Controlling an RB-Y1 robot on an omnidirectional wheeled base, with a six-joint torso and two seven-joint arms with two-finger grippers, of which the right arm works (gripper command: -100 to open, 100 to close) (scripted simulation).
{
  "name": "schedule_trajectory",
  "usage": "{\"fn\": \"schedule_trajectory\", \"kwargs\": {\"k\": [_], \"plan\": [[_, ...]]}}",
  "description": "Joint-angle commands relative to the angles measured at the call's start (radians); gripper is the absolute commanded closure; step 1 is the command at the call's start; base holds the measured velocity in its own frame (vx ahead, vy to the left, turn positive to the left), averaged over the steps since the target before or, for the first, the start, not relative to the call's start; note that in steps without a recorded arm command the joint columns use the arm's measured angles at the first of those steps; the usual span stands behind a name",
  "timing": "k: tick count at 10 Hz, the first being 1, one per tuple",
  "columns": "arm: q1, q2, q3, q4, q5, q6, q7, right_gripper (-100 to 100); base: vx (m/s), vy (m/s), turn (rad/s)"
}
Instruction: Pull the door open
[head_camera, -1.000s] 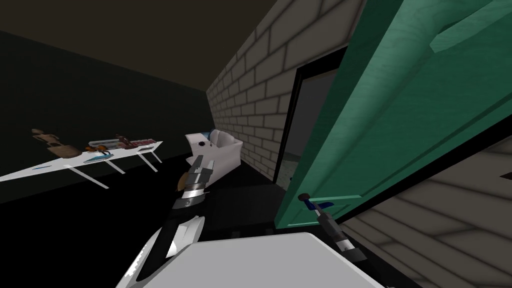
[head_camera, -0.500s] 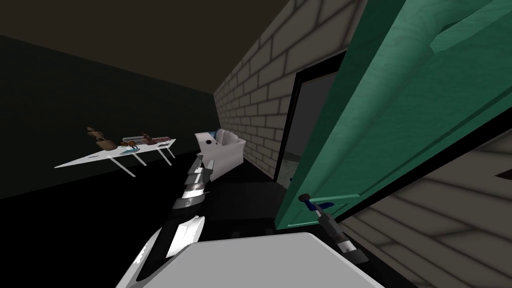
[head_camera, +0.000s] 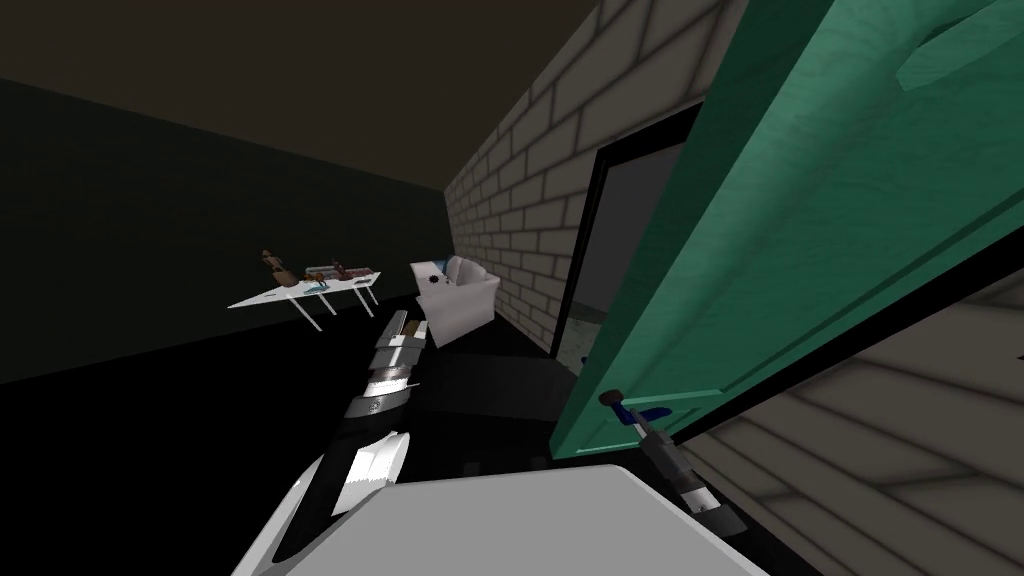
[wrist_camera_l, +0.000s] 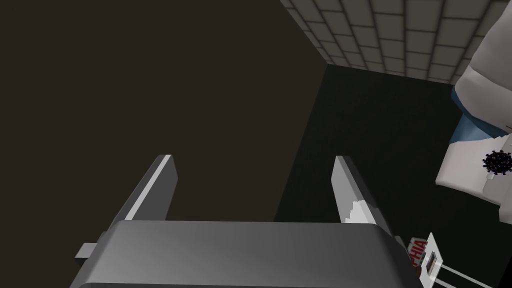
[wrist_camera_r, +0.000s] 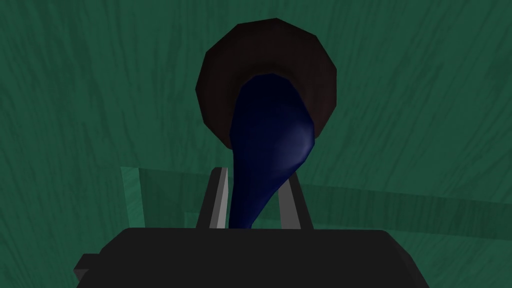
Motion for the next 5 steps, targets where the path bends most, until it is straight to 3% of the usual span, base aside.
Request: {"fn": "schedule_trajectory", "kwargs": {"k": [1, 4, 5], "plan": [[-0.002, -0.004, 0.006, 0.017, 0.000, -0.024, -0.004, 100, -0.179, -0.065, 0.159], [-0.003, -0.009, 0.014, 0.039, -0.001, -0.050, -0.010, 100, -0.197, -0.065, 0.142], [-0.011, -0.004, 0.016, 0.049, 0.001, -0.047, -0.011, 100, -0.075, -0.023, 0.029]]}}
